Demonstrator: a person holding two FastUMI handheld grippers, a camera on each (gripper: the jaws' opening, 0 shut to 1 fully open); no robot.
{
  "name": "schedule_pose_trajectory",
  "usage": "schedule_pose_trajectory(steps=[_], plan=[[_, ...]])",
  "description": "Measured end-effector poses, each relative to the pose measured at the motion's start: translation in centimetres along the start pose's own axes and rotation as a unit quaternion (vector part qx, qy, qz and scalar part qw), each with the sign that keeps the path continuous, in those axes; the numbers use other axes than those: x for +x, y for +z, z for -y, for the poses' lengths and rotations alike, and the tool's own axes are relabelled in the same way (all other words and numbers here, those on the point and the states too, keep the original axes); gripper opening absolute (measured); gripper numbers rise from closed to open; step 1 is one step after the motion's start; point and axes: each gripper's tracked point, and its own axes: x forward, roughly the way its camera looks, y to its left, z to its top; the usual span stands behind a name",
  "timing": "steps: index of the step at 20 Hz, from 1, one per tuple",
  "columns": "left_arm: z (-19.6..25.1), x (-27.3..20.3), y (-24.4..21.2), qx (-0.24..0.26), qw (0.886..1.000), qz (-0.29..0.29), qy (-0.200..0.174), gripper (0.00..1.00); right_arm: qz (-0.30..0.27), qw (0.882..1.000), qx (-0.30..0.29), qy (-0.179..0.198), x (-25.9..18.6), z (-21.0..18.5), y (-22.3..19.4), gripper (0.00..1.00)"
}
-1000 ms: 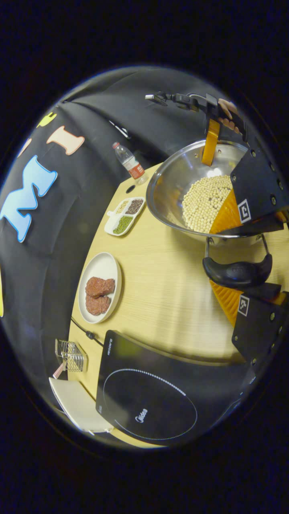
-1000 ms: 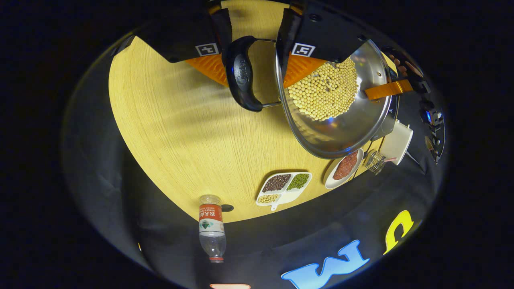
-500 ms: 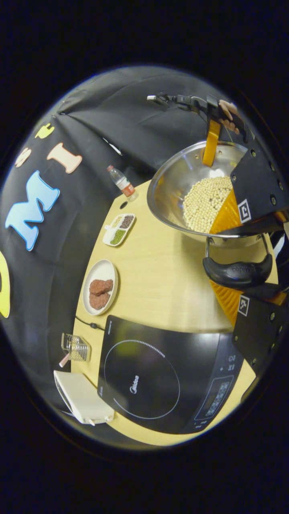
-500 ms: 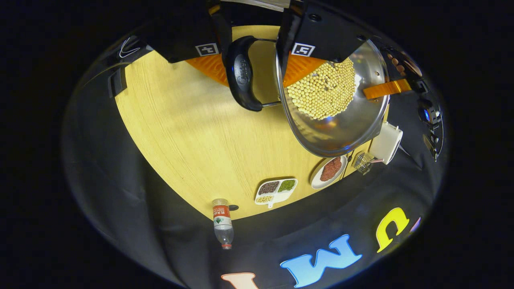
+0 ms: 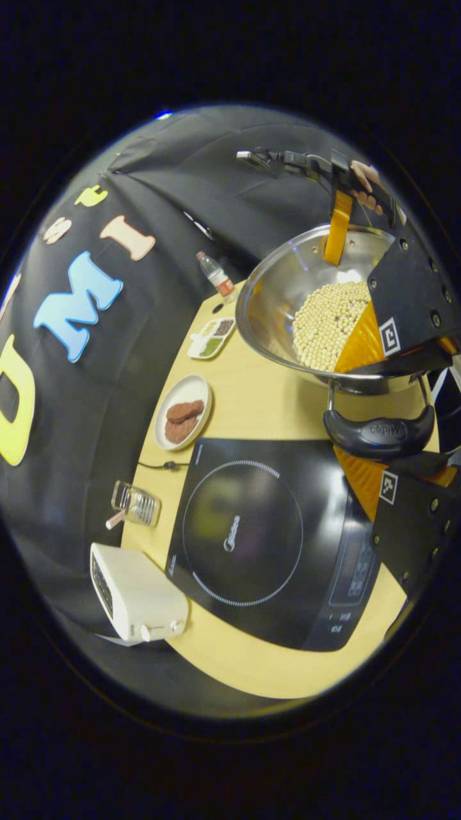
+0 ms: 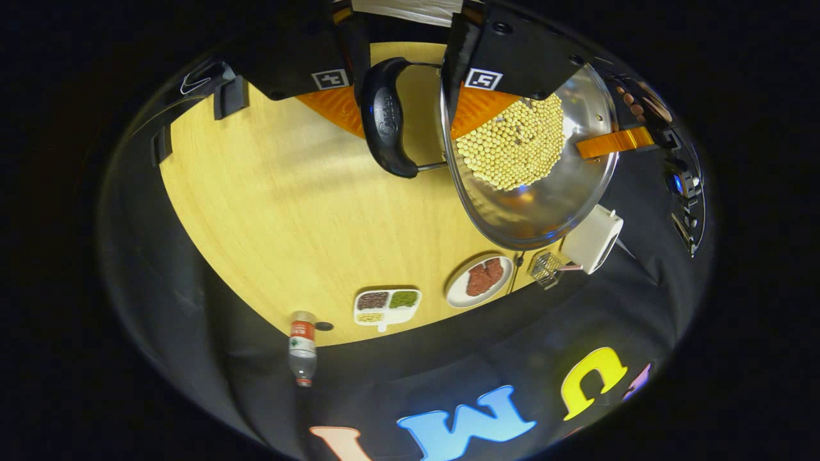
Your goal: First push the handle of the pot to place it horizontally, then grasp the pot with both hands and set it on the induction cooktop.
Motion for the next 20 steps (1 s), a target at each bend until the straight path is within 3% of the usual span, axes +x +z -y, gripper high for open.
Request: schedule_pose_trajectory(steps=[4,7,9,10,14,17,19,20], plan=[[-4.7,-1.5,2.2,-0.006,1.0,0.015,0.016,0.49,-0.002,1.0,-0.011,0.018,1.8,-4.9,0.5,0.48],[-7.9,-2.3,4.0,-0.011,0.999,0.027,0.026,0.53,-0.005,1.0,-0.012,0.029,3.5,-8.2,0.9,0.48],[-10.0,-2.6,5.2,-0.011,0.999,0.033,0.032,0.46,-0.005,0.999,-0.015,0.035,4.7,-10.2,1.3,0.51],[-11.1,-2.7,5.9,-0.011,0.999,0.037,0.035,0.53,-0.006,0.999,-0.017,0.037,5.5,-11.3,1.6,0.51],[-15.4,-2.3,8.6,-0.02,0.998,0.05,0.046,0.49,-0.005,0.999,-0.027,0.047,8.5,-15.4,3.3,0.48],[-17.8,-1.8,10.0,-0.026,0.997,0.058,0.051,0.53,-0.002,0.998,-0.036,0.053,10.5,-17.6,4.4,0.51],[-19.2,-1.7,10.9,-0.027,0.996,0.061,0.054,0.49,-0.002,0.998,-0.039,0.056,11.6,-18.8,5.0,0.47],[-20.1,-1.5,11.4,-0.027,0.996,0.063,0.054,0.53,-0.003,0.998,-0.039,0.057,12.2,-19.3,5.2,0.47]])
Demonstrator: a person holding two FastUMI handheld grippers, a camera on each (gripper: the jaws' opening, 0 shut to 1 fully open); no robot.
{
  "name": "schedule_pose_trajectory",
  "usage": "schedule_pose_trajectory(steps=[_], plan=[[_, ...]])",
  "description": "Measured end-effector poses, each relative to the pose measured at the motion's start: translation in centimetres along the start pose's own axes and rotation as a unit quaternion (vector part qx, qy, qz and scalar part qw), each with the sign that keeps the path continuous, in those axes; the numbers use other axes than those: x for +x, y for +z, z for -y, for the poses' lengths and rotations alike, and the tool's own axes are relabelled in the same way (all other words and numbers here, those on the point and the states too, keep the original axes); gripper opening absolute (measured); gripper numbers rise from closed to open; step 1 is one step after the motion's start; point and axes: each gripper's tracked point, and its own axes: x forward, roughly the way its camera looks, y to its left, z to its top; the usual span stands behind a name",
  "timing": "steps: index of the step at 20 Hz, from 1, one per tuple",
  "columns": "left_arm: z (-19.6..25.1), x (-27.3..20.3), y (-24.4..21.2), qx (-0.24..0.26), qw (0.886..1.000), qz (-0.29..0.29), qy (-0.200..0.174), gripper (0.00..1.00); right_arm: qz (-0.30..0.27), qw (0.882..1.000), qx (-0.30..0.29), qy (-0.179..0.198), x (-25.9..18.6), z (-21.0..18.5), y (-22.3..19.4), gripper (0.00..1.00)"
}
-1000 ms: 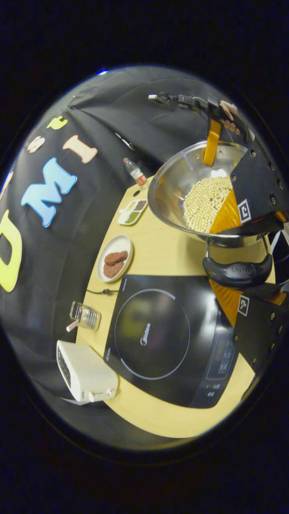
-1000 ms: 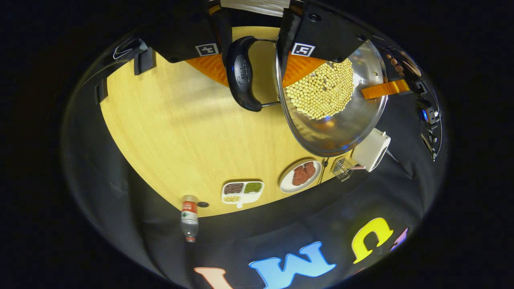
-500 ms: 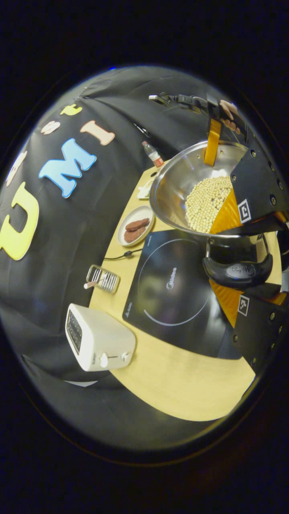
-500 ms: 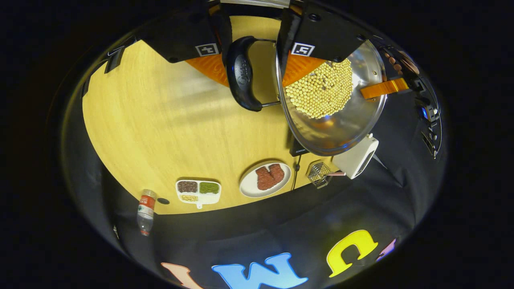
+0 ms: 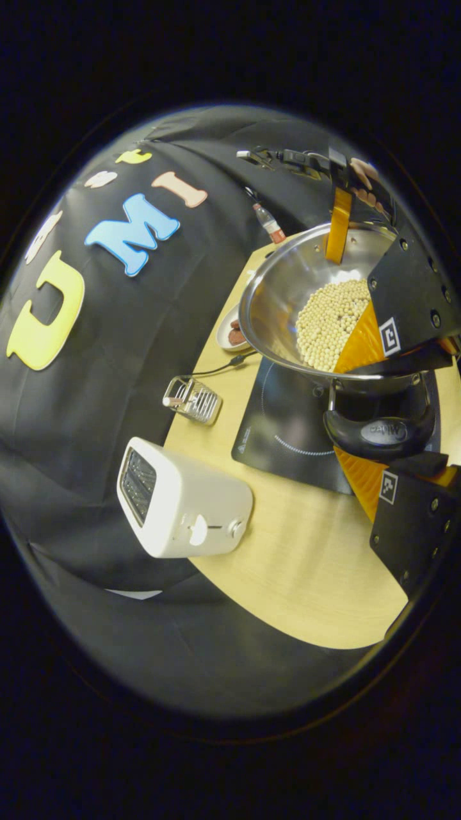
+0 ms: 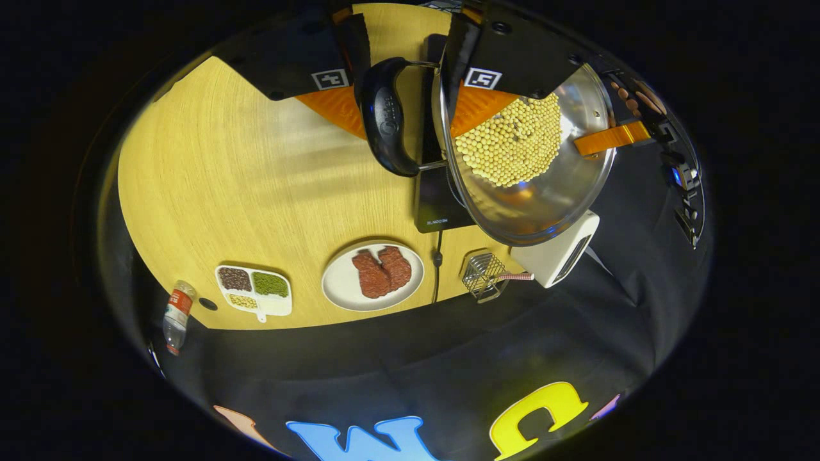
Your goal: First push the handle of the pot to place it horizontally, then grasp the pot with both hands and set it on the induction cooktop.
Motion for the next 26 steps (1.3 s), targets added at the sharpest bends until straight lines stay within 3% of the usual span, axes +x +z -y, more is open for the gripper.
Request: schedule_pose_trajectory(steps=[6,9,10,11,20,21,24,25,26], plan=[[-2.5,3.1,2.6,0.015,1.0,0.014,0.004,0.49,0.004,1.0,0.014,0.004,4.1,-1.9,1.0,0.51],[-3.9,4.0,3.6,0.024,0.999,0.022,0.009,0.49,-0.001,1.0,0.024,0.007,6.0,-2.5,1.0,0.47],[-4.3,4.7,3.7,0.023,0.999,0.022,0.008,0.53,0.0,1.0,0.025,0.007,6.6,-2.6,1.0,0.51],[-4.6,5.2,3.6,0.022,0.999,0.022,0.007,0.53,0.001,1.0,0.025,0.006,7.1,-2.7,1.1,0.48],[-5.4,7.3,2.4,0.004,1.0,0.015,-0.01,0.49,0.001,1.0,0.017,-0.007,8.1,-1.9,1.3,0.48],[-5.5,7.5,2.2,0.0,1.0,0.012,-0.012,0.51,0.0,1.0,0.011,-0.008,8.6,-1.9,1.0,0.53],[-5.5,7.5,2.2,-0.001,1.0,0.011,-0.014,0.51,-0.002,1.0,0.01,-0.004,8.3,-1.9,1.1,0.51],[-5.4,7.4,2.1,-0.001,1.0,0.01,-0.014,0.51,-0.002,1.0,0.011,-0.006,8.3,-1.9,1.2,0.56],[-5.4,7.5,2.0,0.0,1.0,0.008,-0.014,0.52,-0.001,1.0,0.011,-0.007,8.3,-1.8,1.2,0.55]])
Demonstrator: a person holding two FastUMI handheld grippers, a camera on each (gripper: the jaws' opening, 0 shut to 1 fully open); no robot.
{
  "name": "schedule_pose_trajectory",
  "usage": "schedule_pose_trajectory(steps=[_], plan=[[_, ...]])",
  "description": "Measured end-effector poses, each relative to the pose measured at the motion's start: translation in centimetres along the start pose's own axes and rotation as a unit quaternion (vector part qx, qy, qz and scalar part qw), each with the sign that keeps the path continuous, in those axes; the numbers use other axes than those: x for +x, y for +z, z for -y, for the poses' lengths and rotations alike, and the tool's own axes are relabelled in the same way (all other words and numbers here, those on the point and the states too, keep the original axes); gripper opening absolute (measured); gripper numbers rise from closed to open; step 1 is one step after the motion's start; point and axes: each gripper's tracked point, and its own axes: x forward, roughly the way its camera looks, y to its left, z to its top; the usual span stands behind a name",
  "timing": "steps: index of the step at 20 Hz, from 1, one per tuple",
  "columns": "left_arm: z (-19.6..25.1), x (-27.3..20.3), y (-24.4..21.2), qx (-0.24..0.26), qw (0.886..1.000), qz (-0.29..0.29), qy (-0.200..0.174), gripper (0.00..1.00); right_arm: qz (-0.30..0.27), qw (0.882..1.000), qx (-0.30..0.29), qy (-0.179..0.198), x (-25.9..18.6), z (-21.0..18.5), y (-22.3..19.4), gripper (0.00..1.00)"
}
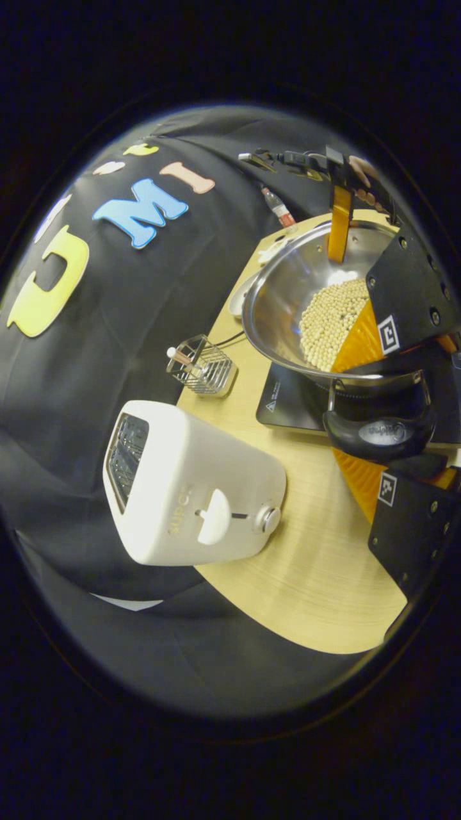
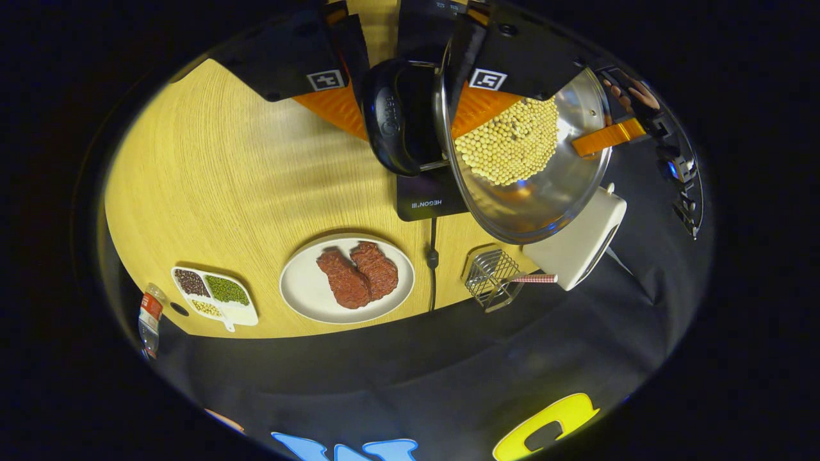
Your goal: First push the handle of the pot to place it horizontally, then grasp the pot with both hands and set it on the induction cooktop.
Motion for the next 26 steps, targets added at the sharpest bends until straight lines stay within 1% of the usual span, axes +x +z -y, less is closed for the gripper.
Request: schedule_pose_trajectory(steps=[1,3,4,5,6,7,8,9,10,11,12,13,14,17,20,23,26], plan=[[-0.1,0.1,0.0,0.001,1.0,0.001,-0.001,0.52,-0.001,1.0,0.0,-0.003,0.0,0.1,-0.1,0.54],[-0.1,0.1,0.1,0.0,1.0,0.002,-0.001,0.52,-0.001,1.0,0.0,-0.005,0.0,0.0,-0.1,0.59],[-0.2,0.1,0.1,0.002,1.0,0.002,0.001,0.52,-0.002,1.0,0.0,-0.005,0.0,0.1,0.0,0.55],[-0.2,0.1,0.1,0.003,1.0,-0.001,0.006,0.52,-0.004,1.0,0.0,-0.003,-0.1,0.1,0.0,0.59],[-0.3,0.2,0.1,0.007,1.0,-0.003,0.012,0.53,-0.004,1.0,0.0,-0.005,-0.4,0.2,0.1,0.54],[-0.3,0.3,0.1,0.011,1.0,-0.005,0.017,0.54,-0.003,1.0,-0.001,-0.003,-0.2,0.3,0.2,0.57],[-0.4,0.3,0.0,0.019,1.0,-0.007,0.023,0.58,-0.002,1.0,-0.002,-0.003,-0.3,0.4,0.3,0.58],[-0.5,0.4,-0.2,0.029,0.999,-0.014,0.028,0.56,-0.003,1.0,-0.002,0.001,-0.3,0.2,0.3,0.62],[-1.4,0.7,-0.6,0.044,0.997,-0.025,0.05,0.59,-0.007,1.0,-0.005,-0.002,-0.3,0.4,0.0,0.72],[-1.6,0.2,-1.0,0.048,0.997,-0.036,0.054,0.67,-0.013,1.0,-0.007,-0.001,-0.3,0.5,-0.2,0.86],[-1.6,0.5,-0.8,0.04,0.997,-0.031,0.06,0.76,-0.014,1.0,-0.011,-0.003,-0.6,0.8,-0.3,1.0],[-1.5,0.2,-0.8,0.033,0.997,-0.026,0.066,0.84,-0.012,1.0,-0.016,-0.005,-0.8,0.9,-0.1,0.98],[-1.5,-0.1,-0.5,0.031,0.997,-0.02,0.072,0.83,-0.004,1.0,-0.021,-0.007,-1.2,1.1,0.2,0.98],[-1.2,-1.9,0.1,0.029,0.996,-0.005,0.085,0.83,0.011,0.999,-0.036,-0.012,-2.8,1.8,0.8,0.98],[0.1,-4.2,1.0,0.035,0.995,0.017,0.087,0.83,0.015,0.999,-0.038,0.002,-4.9,1.8,0.9,0.98],[1.6,-7.6,2.8,0.051,0.991,0.065,0.106,0.83,0.046,0.997,-0.054,0.004,-7.8,2.5,1.8,0.98],[5.1,-11.3,4.7,0.065,0.983,0.127,0.112,0.83,0.087,0.994,-0.067,-0.01,-11.6,4.9,3.2,0.98]])
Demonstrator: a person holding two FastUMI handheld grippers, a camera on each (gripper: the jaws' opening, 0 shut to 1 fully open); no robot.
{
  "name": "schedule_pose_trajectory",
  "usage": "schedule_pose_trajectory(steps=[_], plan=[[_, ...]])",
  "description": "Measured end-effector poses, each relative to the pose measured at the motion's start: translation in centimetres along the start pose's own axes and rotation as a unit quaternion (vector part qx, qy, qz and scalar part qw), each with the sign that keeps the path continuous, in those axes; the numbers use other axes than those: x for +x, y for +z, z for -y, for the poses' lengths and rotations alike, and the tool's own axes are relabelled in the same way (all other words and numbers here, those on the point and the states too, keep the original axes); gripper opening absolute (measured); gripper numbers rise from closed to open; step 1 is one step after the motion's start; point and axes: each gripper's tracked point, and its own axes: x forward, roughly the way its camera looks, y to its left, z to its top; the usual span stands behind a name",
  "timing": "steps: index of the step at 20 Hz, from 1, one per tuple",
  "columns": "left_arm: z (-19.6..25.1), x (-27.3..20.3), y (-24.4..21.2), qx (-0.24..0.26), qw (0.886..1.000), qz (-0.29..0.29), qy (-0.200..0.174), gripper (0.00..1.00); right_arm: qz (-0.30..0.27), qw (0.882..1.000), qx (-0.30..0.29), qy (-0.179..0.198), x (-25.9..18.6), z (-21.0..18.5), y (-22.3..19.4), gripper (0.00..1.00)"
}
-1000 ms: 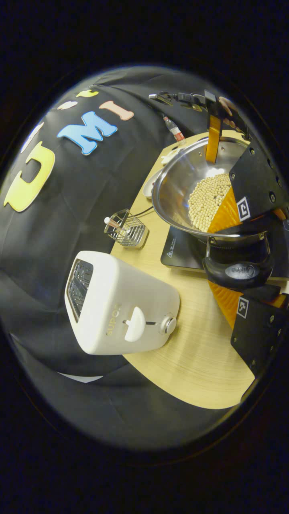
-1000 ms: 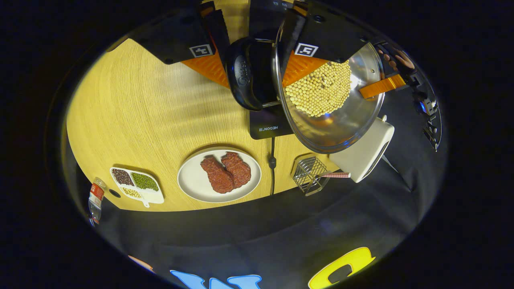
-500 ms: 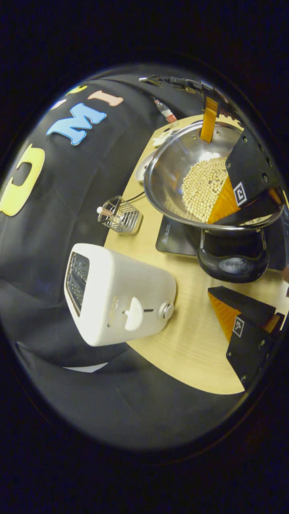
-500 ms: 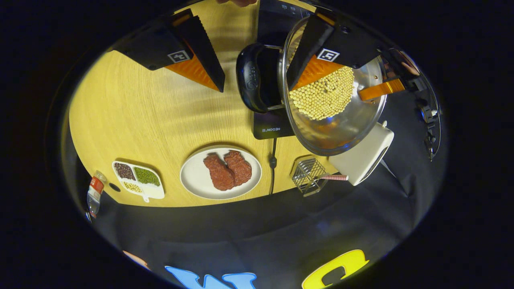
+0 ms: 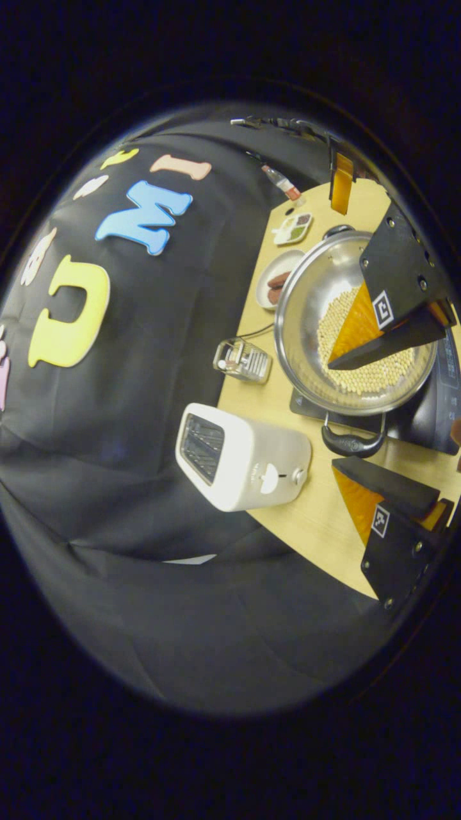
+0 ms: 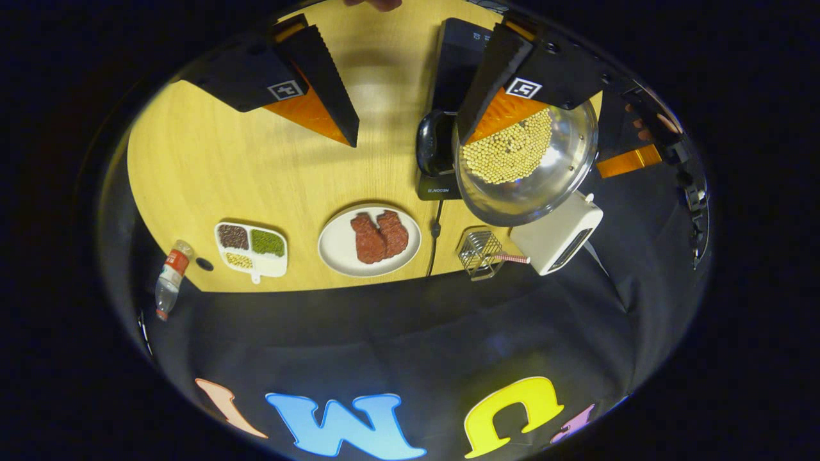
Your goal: First push the handle of the pot to place it horizontally, then grasp the pot with both hands and set it on the induction cooktop.
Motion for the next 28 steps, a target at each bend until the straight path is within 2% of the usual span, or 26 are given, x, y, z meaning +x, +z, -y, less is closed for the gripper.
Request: schedule_pose_trajectory(steps=[3,7,10,12,15,19,20,22,24,28], plan=[[3.9,-4.2,2.4,0.019,0.998,0.064,-0.002,0.83,0.036,0.999,-0.004,-0.026,-3.3,3.1,1.0,0.98],[10.1,-9.3,3.2,0.01,0.993,0.113,0.008,0.83,0.1,0.995,-0.021,-0.019,-8.1,5.7,3.5,0.98],[15.1,-13.0,3.9,0.036,0.986,0.156,0.033,0.83,0.164,0.985,-0.044,-0.008,-12.7,8.3,6.4,0.98],[19.5,-15.3,3.4,0.053,0.983,0.174,0.029,0.83,0.199,0.978,-0.063,-0.006,-15.2,10.3,7.6,0.98],[25.5,-17.7,1.7,0.058,0.979,0.193,0.018,0.83,0.22,0.972,-0.085,-0.013,-18.7,14.1,7.5,0.97],[31.8,-21.7,0.3,0.033,0.971,0.237,0.018,0.83,0.25,0.964,-0.088,-0.023,-22.9,19.4,7.3,0.97],[33.3,-22.8,0.5,0.028,0.967,0.254,0.012,0.76,0.258,0.961,-0.09,-0.029,-24.0,20.6,7.3,0.97],[35.2,-25.2,1.6,0.043,0.953,0.299,0.013,0.76,0.273,0.957,-0.089,-0.04,-25.7,22.6,7.5,0.97],[36.5,-26.7,1.9,0.074,0.945,0.319,0.02,0.75,0.282,0.955,-0.08,-0.045,-27.3,23.7,7.6,0.97],[39.1,-28.7,1.3,0.086,0.944,0.318,0.004,0.76,0.304,0.948,-0.063,-0.066,-29.9,25.1,7.3,0.97]])
